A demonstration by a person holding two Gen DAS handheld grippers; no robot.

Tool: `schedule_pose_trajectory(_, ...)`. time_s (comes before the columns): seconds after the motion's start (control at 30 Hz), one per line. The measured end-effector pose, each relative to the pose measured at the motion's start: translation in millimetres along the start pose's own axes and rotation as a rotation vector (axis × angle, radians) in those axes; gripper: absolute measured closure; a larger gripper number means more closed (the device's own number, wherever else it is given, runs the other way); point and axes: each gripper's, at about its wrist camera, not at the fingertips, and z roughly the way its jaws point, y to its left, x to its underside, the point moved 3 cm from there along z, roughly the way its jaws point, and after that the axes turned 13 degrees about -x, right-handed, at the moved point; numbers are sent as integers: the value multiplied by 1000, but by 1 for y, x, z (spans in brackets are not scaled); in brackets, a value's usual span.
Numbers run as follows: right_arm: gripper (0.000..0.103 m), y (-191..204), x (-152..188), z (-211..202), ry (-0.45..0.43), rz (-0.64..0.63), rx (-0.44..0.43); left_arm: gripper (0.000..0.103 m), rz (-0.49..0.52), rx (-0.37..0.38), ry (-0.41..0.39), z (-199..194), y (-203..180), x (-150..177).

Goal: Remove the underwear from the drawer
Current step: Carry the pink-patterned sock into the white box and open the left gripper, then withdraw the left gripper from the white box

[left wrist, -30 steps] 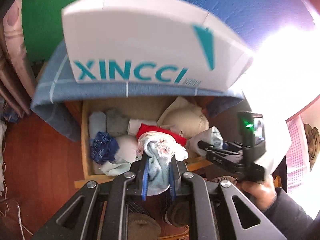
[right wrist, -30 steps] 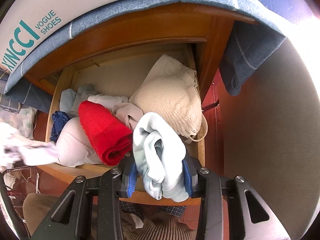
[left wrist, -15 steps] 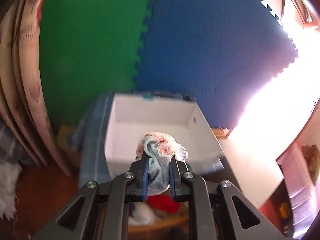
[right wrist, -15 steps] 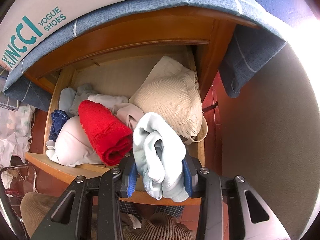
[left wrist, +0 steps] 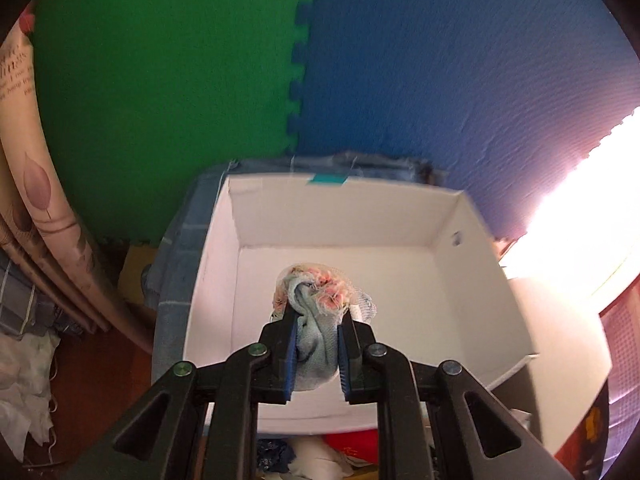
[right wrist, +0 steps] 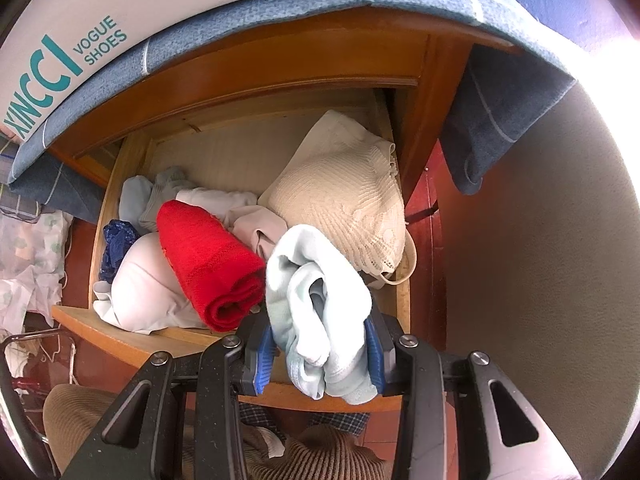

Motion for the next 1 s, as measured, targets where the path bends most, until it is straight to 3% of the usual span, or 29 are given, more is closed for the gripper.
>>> schedule_pose_trajectory(0.13, 68, 0, 0, 1, 2, -1, -2, 87, -7, -20, 77, 31, 1, 8)
schedule_pose_trajectory(0.5, 68, 1, -1, 1, 6, -4, -6, 83, -20, -43, 141, 53, -1, 17)
schedule_pose_trajectory(0.7, 68, 1, 0, 0, 7, -7, -3, 73, -20, -72, 140, 50, 0, 20)
schedule_pose_trajectory(1.0, 68, 1, 1, -1, 4, -9, 4, 59, -7, -45, 76, 16, 1, 18)
